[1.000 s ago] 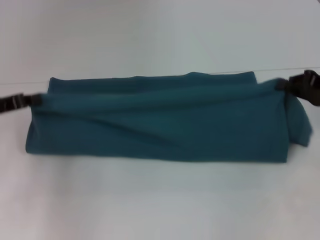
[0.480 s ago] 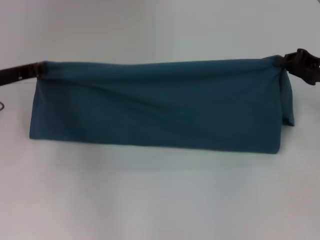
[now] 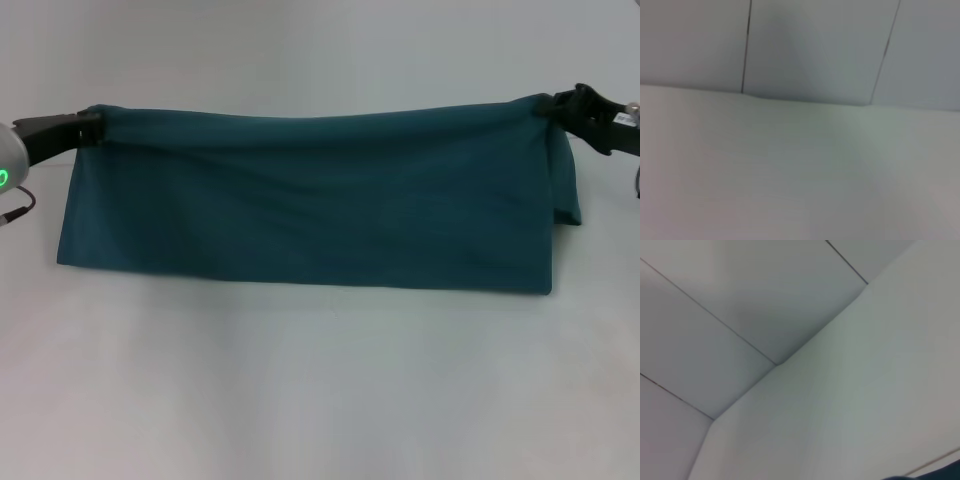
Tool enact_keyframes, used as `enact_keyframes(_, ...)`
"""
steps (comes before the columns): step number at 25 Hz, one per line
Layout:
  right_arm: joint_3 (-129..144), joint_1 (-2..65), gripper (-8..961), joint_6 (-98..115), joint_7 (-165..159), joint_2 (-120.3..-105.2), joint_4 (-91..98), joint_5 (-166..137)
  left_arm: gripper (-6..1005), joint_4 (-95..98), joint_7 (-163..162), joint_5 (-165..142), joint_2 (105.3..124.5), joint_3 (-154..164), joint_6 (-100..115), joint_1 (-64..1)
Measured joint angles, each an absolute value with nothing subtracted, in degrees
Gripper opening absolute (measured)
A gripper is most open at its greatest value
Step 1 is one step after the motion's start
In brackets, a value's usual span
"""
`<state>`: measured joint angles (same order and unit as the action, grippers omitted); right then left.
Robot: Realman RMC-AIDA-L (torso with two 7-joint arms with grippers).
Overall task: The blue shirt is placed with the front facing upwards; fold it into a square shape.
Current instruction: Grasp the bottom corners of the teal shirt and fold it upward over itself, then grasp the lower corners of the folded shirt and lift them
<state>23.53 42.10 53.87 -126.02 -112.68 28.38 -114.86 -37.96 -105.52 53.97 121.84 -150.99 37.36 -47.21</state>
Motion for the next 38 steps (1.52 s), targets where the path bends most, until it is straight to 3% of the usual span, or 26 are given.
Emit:
enact_keyframes(9, 25.95, 43.95, 32, 47.61, -124.08, -114.05, 27.44, -114.78, 63, -34.68, -101.44, 59.50, 121.50, -148.10, 30.76, -47.37)
enact_keyframes(14, 26.60, 45.19, 31, 43.49, -122.82, -115.09, 26.64, -114.78, 63, -34.42, -99.46, 59.67, 122.42, -148.01, 27.73, -47.44)
enact_keyframes(30, 27.24, 47.28, 92, 33.64, -120.04, -115.86, 24.22, -114.69, 63, -32.24, -96.34, 59.82, 123.02, -144.10, 20.16, -49.28)
enact_keyframes(36, 27.43, 49.42, 119, 25.91, -115.18, -116.85, 22.34, -113.99, 173, -31.31, -96.50, 59.99, 123.74, -138.75, 13.02, -49.71)
enact_keyframes(38, 27.43, 49.67, 127, 24.74, -113.68, -117.04, 22.30, -112.90, 252, -31.18, -96.51, 60.39, 123.69, -138.69, 12.91, -49.82)
